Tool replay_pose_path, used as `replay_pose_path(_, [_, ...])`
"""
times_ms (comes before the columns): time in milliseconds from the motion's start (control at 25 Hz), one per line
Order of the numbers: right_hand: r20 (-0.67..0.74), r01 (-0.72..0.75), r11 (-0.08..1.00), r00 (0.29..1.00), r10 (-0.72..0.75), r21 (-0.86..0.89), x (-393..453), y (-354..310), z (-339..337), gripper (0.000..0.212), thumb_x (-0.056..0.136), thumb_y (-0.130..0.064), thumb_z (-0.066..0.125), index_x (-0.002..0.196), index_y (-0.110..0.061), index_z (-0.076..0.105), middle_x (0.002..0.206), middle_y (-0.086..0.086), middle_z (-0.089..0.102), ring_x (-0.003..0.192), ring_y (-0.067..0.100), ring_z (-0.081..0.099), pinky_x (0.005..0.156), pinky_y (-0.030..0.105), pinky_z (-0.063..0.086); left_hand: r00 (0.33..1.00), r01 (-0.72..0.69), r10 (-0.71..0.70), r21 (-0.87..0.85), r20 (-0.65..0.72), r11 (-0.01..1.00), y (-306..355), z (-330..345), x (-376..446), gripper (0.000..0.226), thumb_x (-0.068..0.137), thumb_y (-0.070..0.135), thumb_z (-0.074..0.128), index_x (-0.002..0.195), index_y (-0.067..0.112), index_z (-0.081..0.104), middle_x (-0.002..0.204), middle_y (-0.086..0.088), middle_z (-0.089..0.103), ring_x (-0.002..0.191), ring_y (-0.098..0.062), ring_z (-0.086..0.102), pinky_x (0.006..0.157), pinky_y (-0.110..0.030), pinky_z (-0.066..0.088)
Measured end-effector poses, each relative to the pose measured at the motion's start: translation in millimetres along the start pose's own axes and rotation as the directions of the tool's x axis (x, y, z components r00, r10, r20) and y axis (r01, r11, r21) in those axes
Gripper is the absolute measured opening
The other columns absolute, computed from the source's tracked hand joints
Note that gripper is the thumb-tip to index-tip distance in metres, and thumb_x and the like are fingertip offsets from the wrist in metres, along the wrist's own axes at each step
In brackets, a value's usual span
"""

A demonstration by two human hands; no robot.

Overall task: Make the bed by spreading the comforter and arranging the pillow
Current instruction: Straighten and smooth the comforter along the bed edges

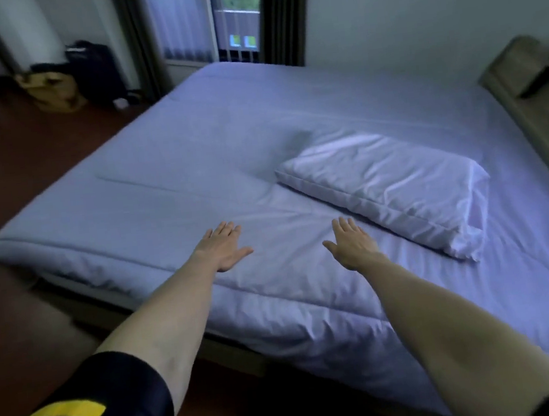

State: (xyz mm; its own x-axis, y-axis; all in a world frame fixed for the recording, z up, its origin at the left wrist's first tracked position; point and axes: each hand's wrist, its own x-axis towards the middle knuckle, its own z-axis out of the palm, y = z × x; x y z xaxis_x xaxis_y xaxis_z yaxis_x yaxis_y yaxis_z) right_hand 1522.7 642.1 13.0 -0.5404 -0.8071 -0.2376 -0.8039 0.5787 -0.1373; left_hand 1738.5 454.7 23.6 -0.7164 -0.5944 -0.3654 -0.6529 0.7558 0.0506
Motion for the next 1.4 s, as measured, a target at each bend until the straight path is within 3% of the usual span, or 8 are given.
replay_pose_path(280, [0.013, 0.188, 0.980, 0.982, -0.187, -0.071, 65, -208, 3, 0.066, 0.103, -0.043, 0.026, 0.154, -0.008, 0.004, 0.162, 0.010, 0.000, 0.150, 0.026, -0.003, 0.121, 0.040, 0.009, 0.988, 0.157, -0.157, -0.039, -0.005, 0.987, -191, -9, -38, 0.077, 0.098, 0.058, 0.024, 0.154, 0.012, 0.000, 0.162, -0.004, -0.006, 0.150, -0.019, -0.005, 0.122, -0.041, 0.002])
replay_pose_path(600, [0.111, 0.396, 0.913, 0.916, -0.385, -0.096, 120, -391, 35, 0.065, 0.103, -0.044, 0.023, 0.154, -0.009, 0.003, 0.162, 0.009, -0.004, 0.150, 0.025, -0.005, 0.122, 0.039, 0.005, 0.950, 0.311, -0.312, -0.133, 0.014, 0.941, -343, 12, -68, 0.075, 0.099, 0.055, 0.027, 0.154, 0.011, 0.003, 0.162, -0.006, -0.002, 0.150, -0.021, -0.003, 0.122, -0.041, 0.005])
replay_pose_path(1000, [0.203, 0.557, 0.827, 0.821, -0.534, -0.075, 220, -561, 80, 0.066, 0.103, -0.044, 0.021, 0.154, -0.007, 0.000, 0.162, 0.011, -0.006, 0.149, 0.026, -0.007, 0.122, 0.040, 0.002, 0.862, 0.507, -0.493, -0.214, 0.119, 0.835, -516, 42, -58, 0.078, 0.097, 0.060, 0.020, 0.154, 0.011, 0.001, 0.162, -0.006, -0.002, 0.150, -0.021, -0.005, 0.121, -0.042, 0.004])
replay_pose_path(1400, [0.216, 0.592, 0.799, 0.798, -0.562, -0.106, 292, -682, 147, 0.066, 0.103, -0.043, 0.021, 0.154, -0.010, -0.003, 0.162, 0.008, -0.010, 0.149, 0.024, -0.011, 0.121, 0.039, -0.003, 0.781, 0.624, -0.580, -0.323, 0.233, 0.711, -647, 95, -12, 0.078, 0.095, 0.063, 0.016, 0.155, 0.016, -0.001, 0.162, -0.004, -0.005, 0.150, -0.020, -0.006, 0.121, -0.041, 0.001])
